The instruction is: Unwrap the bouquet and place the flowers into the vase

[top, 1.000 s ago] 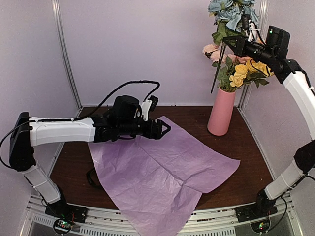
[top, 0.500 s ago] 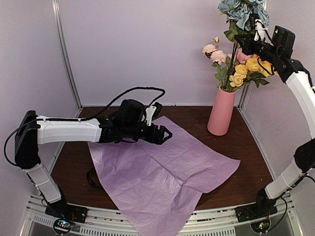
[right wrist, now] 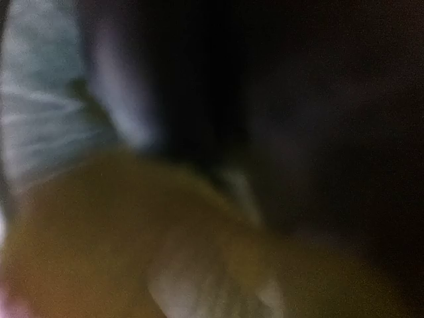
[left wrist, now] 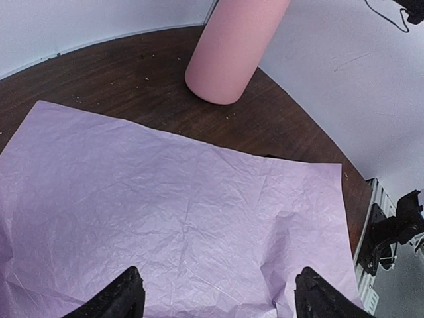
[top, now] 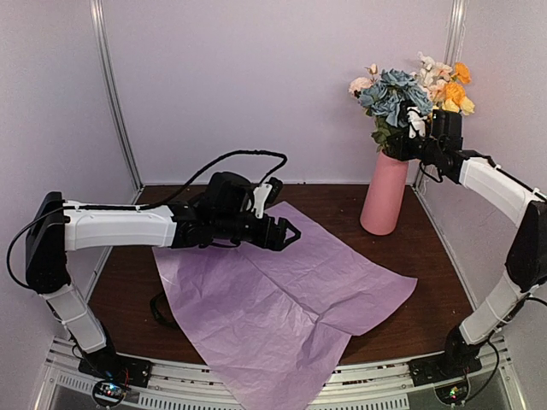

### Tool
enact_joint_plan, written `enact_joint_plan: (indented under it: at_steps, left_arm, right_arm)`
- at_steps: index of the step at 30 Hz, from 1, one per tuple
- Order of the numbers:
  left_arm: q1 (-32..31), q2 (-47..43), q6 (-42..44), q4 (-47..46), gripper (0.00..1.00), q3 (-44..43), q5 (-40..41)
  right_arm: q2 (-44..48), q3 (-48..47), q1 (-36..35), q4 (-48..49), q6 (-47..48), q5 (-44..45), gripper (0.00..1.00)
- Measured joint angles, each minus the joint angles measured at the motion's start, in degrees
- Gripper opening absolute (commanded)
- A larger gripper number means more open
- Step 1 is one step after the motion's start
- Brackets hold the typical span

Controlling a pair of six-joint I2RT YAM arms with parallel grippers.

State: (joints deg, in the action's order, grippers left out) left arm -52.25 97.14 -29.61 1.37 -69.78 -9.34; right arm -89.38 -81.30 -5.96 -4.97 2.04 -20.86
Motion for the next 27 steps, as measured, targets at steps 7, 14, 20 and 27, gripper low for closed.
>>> enact_joint_plan:
  at_steps: [7, 14, 20, 27]
  left_arm:
    - [0.0, 0.22, -0.02, 0.02, 0.81, -0.02, -0.2]
    - [0.0, 1.05, -0.02, 0.02, 0.81, -0.11, -0.57]
    - [0.0, 1.05, 0.0, 0.02, 0.81, -0.11, -0.68]
    - [0.0, 1.05, 0.7, 0.46, 0.81, -0.26, 0.26]
  right_arm:
    - [0.85, 6.97, 0.22, 2.19, -0.37, 2.38, 0.65]
    - [6.47, 11.13, 0.24, -0.22, -0.74, 4.07, 0.86]
    - [12.11, 13.0, 0.24, -3.1, -0.59, 5.57, 1.0]
    - [14.45, 10.58, 0.24, -9.2, -0.72, 5.92, 1.0]
